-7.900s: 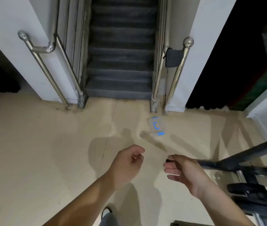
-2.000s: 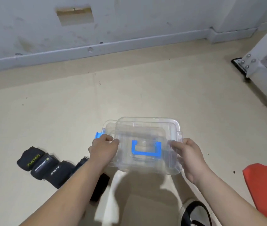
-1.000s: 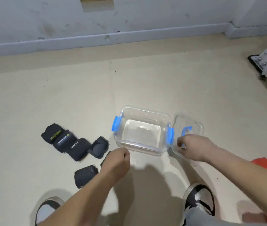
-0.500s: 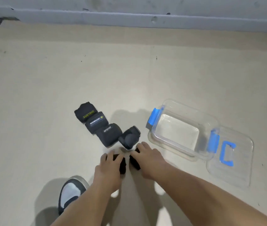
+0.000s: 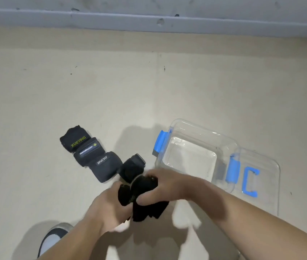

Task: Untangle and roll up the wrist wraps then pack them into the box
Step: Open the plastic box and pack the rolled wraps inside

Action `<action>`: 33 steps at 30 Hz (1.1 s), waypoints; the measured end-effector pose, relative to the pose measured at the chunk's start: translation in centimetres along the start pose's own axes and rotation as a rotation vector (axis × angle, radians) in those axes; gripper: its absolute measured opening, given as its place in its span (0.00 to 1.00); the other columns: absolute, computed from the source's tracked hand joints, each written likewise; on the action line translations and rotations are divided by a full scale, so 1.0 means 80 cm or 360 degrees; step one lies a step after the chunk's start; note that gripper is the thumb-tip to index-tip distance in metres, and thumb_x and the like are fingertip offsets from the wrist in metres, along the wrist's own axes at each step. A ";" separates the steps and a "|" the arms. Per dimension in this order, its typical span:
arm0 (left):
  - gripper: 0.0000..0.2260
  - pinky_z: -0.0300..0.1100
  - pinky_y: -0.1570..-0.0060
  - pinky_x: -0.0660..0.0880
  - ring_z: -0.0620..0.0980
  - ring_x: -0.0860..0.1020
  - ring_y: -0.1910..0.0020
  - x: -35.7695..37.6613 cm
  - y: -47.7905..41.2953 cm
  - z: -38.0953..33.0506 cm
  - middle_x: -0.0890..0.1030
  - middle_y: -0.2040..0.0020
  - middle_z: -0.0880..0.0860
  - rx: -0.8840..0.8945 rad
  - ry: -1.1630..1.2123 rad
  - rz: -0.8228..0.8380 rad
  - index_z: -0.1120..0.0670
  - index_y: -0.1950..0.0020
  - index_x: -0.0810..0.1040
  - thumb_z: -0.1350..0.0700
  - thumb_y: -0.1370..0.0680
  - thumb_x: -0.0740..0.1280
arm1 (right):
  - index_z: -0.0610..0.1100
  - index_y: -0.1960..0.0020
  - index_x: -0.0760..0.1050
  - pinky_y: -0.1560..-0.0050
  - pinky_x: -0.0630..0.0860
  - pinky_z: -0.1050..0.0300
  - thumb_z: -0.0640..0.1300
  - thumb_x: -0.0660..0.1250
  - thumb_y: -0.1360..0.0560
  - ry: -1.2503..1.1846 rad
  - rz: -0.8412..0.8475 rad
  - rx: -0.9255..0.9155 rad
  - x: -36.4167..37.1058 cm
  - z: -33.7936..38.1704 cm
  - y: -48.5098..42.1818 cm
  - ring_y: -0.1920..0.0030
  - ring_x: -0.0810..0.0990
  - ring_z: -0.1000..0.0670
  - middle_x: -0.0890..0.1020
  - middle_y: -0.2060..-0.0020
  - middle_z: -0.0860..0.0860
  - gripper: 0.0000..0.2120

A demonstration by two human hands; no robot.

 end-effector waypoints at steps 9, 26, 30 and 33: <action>0.19 0.43 0.53 0.81 0.37 0.83 0.60 -0.040 0.007 -0.185 0.85 0.59 0.38 0.0285 0.0798 -0.0402 0.35 0.43 0.70 0.47 0.26 0.76 | 0.46 0.41 0.73 0.49 0.81 0.51 0.61 0.74 0.34 -0.0404 -0.1227 0.0492 -0.181 -0.130 0.047 0.51 0.83 0.47 0.84 0.51 0.51 0.28; 0.15 0.47 0.55 0.68 0.55 0.75 0.48 0.076 -0.073 -0.280 0.73 0.36 0.52 0.0340 -0.0910 -0.0042 0.50 0.32 0.71 0.52 0.18 0.64 | 0.47 0.44 0.75 0.56 0.82 0.49 0.50 0.70 0.31 -0.1023 -0.0968 0.0696 -0.121 -0.239 0.006 0.54 0.82 0.41 0.82 0.47 0.43 0.17; 0.18 0.46 0.52 0.69 0.56 0.75 0.38 0.075 -0.065 -0.288 0.75 0.35 0.53 0.0435 -0.1281 -0.0106 0.50 0.31 0.72 0.56 0.21 0.68 | 0.49 0.46 0.71 0.60 0.81 0.49 0.49 0.72 0.29 -0.0903 -0.1029 0.0647 -0.110 -0.242 0.007 0.54 0.83 0.42 0.82 0.48 0.44 0.15; 0.16 0.47 0.46 0.67 0.57 0.69 0.32 0.078 -0.056 -0.295 0.72 0.34 0.53 0.0595 -0.1586 -0.0178 0.50 0.32 0.76 0.55 0.20 0.68 | 0.49 0.49 0.68 0.59 0.82 0.49 0.55 0.76 0.31 -0.0760 -0.1101 0.0574 -0.103 -0.236 0.005 0.56 0.82 0.44 0.82 0.50 0.46 0.21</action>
Point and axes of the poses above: each hand's wrist, its own y-axis away from the middle knuckle, its own x-axis out of the palm, z = x × y, the point moved 7 cm from there along -y, towards the middle knuckle
